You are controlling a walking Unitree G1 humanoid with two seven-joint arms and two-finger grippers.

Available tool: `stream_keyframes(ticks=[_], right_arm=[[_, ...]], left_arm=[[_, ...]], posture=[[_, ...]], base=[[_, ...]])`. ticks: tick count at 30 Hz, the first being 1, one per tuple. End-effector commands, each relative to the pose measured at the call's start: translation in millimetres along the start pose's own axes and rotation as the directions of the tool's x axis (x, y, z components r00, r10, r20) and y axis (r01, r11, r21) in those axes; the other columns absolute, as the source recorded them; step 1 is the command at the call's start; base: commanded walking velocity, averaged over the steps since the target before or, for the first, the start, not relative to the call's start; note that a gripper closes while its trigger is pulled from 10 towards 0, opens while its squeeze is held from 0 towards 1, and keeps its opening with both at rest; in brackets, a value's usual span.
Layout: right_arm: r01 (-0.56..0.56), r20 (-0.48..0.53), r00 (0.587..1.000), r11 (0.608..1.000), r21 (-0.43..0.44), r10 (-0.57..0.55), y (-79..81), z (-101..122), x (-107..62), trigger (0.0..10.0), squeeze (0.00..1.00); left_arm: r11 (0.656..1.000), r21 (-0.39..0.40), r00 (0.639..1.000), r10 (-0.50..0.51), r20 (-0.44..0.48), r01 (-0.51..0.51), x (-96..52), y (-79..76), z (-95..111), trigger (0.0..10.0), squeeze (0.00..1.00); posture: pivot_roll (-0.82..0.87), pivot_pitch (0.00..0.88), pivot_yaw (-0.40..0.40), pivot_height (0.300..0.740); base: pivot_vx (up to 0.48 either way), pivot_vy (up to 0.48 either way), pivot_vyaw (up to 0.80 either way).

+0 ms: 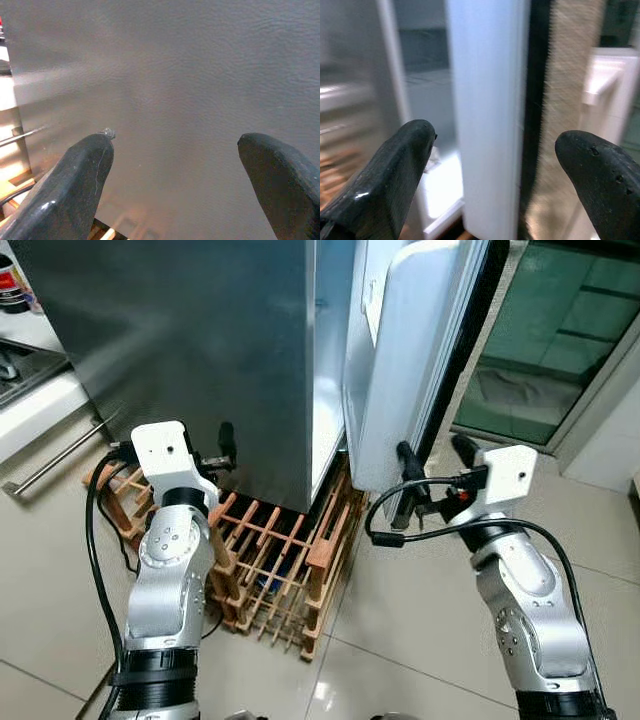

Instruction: Restocking fridge

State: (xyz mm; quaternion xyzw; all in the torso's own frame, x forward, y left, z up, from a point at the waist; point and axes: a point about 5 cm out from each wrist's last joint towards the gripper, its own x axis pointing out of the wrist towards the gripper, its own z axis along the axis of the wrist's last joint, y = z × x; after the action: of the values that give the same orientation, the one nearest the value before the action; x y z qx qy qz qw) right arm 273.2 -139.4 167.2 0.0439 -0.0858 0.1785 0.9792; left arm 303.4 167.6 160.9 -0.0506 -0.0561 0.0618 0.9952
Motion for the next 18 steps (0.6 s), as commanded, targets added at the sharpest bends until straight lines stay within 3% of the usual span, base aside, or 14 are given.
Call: stream_keyframes(ticks=[1, 10, 14, 18], right_arm=[[-0.050, 0.038, 0.998, 0.999, 0.000, 0.050, 6.8, 14.8, 1.8, 10.0, 0.06], [-0.214, 0.034, 0.976, 0.977, 0.017, 0.213, 28.2, 33.9, 4.3, 10.0, 0.05], [-0.217, 0.013, 0.976, 0.976, 0.017, 0.216, 24.9, 26.6, 17.9, 10.0, 0.05], [-0.174, -0.083, 0.981, 0.985, 0.017, 0.175, 5.5, 0.2, 41.8, 10.0, 0.05]], left_arm=[[1.000, 0.002, 1.000, 0.003, 0.006, -0.003, 1.0, -2.4, 0.6, 10.0, 0.00], [1.000, 0.001, 1.000, 0.010, 0.004, -0.010, 1.3, -2.9, -1.3, 10.0, 0.00], [1.000, -0.004, 1.000, 0.010, -0.002, -0.010, 2.5, -5.1, -2.9, 10.0, 0.00], [1.000, -0.010, 1.000, 0.005, -0.002, -0.005, 5.5, -8.8, -2.5, 10.0, 0.00]], posture=[[-0.15, 0.000, 0.008, 0.740], [-0.16, 0.000, 0.004, 0.740], [-0.16, 0.000, 0.004, 0.740], [-0.15, 0.000, 0.005, 0.740]], base=[[0.000, 0.000, 0.00], [0.000, 0.000, 0.00], [0.000, 0.000, 0.00], [0.000, 0.000, 0.00]])
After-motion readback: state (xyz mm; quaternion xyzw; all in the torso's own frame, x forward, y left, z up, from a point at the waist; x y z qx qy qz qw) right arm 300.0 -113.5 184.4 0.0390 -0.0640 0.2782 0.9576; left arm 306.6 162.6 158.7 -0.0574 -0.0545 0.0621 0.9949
